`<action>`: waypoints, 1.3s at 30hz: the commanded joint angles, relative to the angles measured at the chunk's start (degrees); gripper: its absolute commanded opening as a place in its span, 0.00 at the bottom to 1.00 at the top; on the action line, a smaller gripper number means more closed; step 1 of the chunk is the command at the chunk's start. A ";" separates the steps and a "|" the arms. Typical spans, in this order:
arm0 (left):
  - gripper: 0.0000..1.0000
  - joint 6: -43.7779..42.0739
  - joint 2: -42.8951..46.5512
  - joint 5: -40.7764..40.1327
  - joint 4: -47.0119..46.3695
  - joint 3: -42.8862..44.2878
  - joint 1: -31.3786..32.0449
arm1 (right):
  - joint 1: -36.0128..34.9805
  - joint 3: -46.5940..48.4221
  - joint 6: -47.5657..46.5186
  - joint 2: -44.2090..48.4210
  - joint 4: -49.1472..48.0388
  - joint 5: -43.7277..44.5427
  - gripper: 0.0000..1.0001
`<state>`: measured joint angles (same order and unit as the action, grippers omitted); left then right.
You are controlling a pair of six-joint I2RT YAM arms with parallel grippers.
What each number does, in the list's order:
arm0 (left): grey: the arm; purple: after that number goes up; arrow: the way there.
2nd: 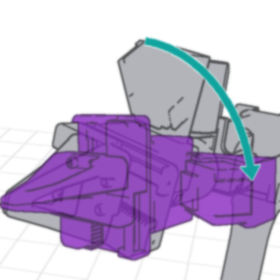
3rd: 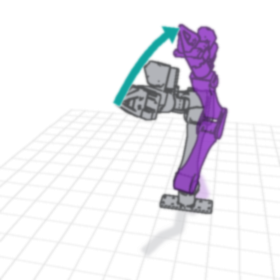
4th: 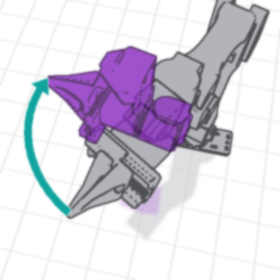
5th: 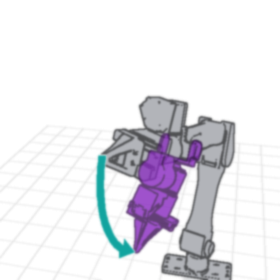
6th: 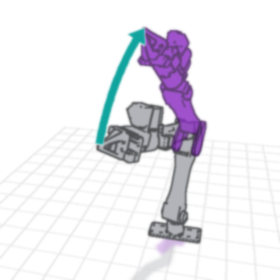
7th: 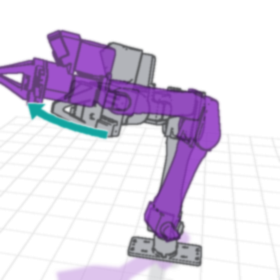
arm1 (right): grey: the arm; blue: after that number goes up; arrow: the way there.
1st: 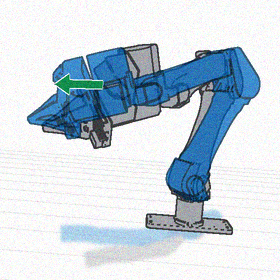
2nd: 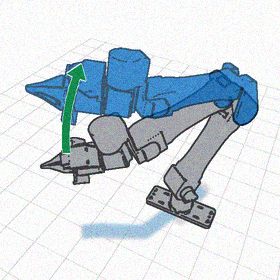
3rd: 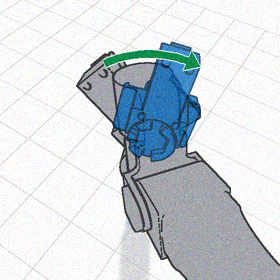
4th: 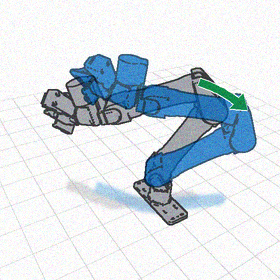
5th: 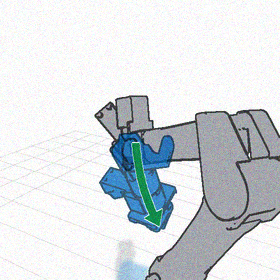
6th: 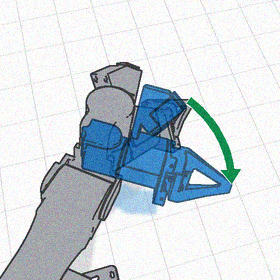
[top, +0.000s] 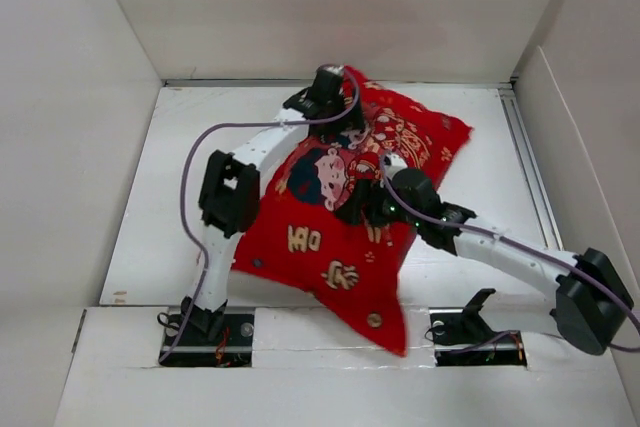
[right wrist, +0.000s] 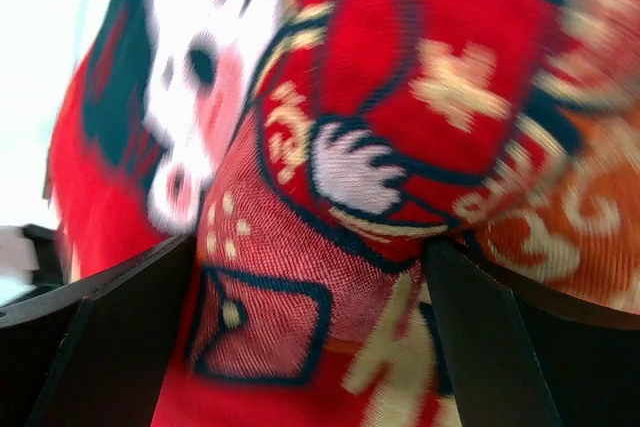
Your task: Put the pillow into the pillowcase
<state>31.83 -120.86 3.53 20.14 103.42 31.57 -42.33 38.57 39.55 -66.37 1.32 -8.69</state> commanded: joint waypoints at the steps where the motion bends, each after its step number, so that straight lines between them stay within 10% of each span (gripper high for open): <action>1: 1.00 -3.79 -7.97 2.45 5.50 21.51 5.93 | -3.03 6.75 1.06 -5.68 -6.68 -6.78 1.00; 6: 1.00 -2.75 -8.36 -6.11 11.24 35.90 7.28 | 1.71 15.83 -3.16 -12.46 -8.71 -10.98 1.00; 13: 1.00 0.42 22.91 -27.05 3.77 0.78 2.18 | 5.76 14.00 -7.65 2.35 4.27 -6.18 1.00; 24: 1.00 11.41 45.18 -18.92 -11.42 -51.78 5.17 | 7.08 8.91 -1.15 14.16 23.83 12.74 1.00; 39: 1.00 7.55 22.16 -16.71 -20.32 -39.18 5.17 | 23.68 12.14 -3.87 -15.54 8.44 18.81 1.00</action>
<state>41.69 -96.51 -13.91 1.56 59.59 36.60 -22.79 48.53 37.01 -80.79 13.47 7.16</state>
